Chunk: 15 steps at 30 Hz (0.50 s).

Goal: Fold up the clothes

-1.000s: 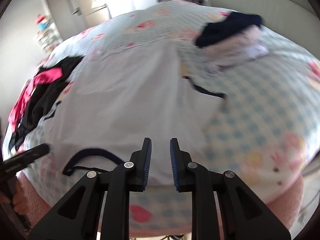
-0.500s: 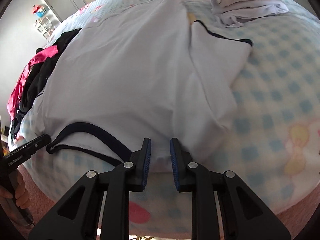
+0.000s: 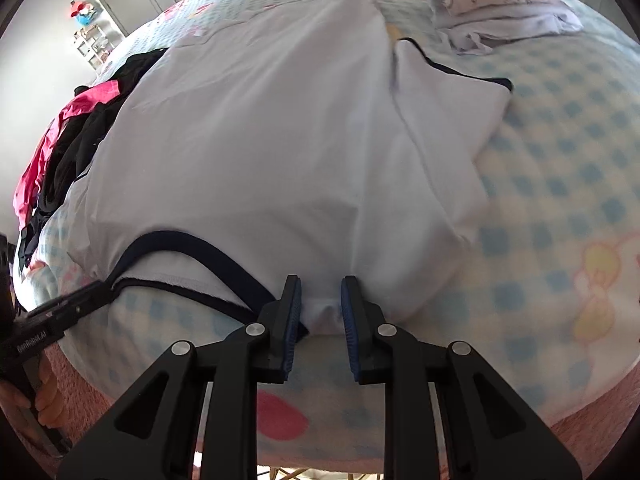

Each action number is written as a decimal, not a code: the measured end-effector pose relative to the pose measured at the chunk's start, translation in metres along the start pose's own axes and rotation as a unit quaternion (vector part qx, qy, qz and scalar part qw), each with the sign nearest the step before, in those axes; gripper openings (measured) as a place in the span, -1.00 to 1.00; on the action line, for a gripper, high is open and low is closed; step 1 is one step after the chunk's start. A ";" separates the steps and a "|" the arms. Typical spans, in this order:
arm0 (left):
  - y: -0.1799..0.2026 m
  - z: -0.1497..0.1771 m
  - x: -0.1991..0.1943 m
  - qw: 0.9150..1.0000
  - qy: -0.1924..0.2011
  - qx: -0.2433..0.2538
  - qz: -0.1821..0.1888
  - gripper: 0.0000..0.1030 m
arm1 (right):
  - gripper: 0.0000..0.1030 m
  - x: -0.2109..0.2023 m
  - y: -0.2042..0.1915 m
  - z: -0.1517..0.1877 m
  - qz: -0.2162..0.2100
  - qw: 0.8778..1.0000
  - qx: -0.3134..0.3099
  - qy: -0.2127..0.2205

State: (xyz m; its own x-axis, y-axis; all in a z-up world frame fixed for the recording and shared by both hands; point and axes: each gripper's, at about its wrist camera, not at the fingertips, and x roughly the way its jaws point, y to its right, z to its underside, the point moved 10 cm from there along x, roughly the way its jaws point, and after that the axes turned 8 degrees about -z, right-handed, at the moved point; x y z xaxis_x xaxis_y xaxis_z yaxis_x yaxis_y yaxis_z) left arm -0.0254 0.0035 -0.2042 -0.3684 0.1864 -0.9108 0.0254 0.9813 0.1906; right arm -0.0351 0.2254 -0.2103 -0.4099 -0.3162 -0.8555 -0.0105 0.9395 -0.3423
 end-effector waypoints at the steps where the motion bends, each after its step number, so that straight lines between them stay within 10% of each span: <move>1: 0.002 0.001 -0.004 1.000 0.006 0.007 0.004 -0.42 | -0.62 -0.002 0.002 0.000 -0.003 1.000 0.005 0.001; 9: 0.020 -0.026 -0.036 0.995 0.089 0.026 0.029 -0.42 | -0.59 -0.016 -0.011 -0.006 -0.014 1.000 -0.006 0.023; 15: 0.026 -0.036 0.010 0.997 0.039 0.061 -0.036 -0.42 | -0.56 -0.011 -0.013 -0.007 -0.003 1.000 -0.027 0.017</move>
State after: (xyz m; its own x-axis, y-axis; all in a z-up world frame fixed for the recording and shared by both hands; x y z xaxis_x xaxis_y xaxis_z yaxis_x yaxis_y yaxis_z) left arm -0.0614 0.0288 -0.1950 -0.4438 0.1149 -0.8887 0.1072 0.9914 0.0746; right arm -0.0365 0.2171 -0.1936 -0.4396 -0.3173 -0.8403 -0.0609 0.9439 -0.3245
